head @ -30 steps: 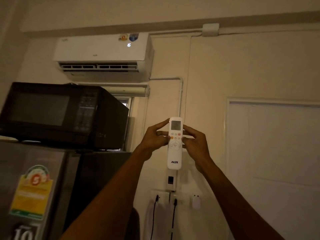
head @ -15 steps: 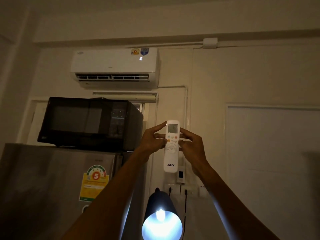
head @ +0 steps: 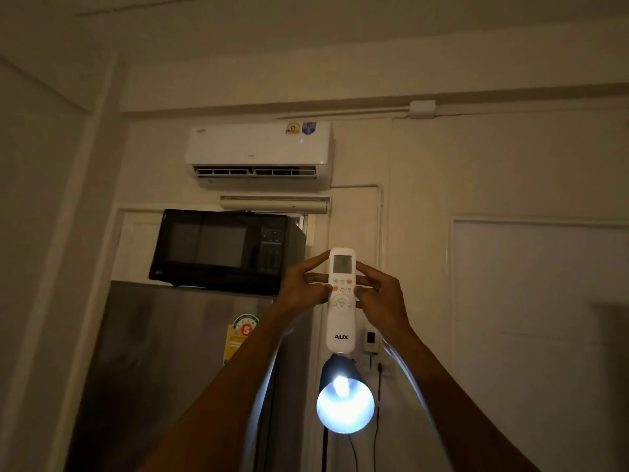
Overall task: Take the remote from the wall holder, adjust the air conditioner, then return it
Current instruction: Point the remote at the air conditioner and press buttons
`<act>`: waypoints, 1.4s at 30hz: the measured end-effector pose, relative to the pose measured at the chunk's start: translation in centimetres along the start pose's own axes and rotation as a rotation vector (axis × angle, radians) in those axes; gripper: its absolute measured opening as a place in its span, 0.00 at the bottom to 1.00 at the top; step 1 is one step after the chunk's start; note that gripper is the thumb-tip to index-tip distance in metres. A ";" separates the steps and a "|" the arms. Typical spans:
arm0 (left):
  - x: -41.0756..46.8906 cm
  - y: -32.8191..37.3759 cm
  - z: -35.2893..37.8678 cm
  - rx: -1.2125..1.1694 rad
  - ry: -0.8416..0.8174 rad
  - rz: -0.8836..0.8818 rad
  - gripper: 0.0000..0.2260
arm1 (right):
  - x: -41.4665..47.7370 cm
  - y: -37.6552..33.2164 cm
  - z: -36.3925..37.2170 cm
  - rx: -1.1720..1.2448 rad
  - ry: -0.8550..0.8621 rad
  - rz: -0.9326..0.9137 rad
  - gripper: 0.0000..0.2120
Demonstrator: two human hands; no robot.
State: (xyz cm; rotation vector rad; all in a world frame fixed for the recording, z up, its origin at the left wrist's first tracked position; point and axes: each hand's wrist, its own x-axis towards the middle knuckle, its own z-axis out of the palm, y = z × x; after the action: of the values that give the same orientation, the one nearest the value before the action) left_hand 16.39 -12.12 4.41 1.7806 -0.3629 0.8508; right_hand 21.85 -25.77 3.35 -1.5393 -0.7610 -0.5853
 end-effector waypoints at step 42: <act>-10.7 2.2 -17.9 -0.023 0.018 -0.015 0.25 | -11.4 -10.7 15.5 -0.101 0.031 -0.058 0.22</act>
State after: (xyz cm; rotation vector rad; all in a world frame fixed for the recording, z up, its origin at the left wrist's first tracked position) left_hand 0.90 1.77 1.39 1.7519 -0.3464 0.8484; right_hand 5.29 -11.64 0.13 -1.6009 -0.7644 -0.6979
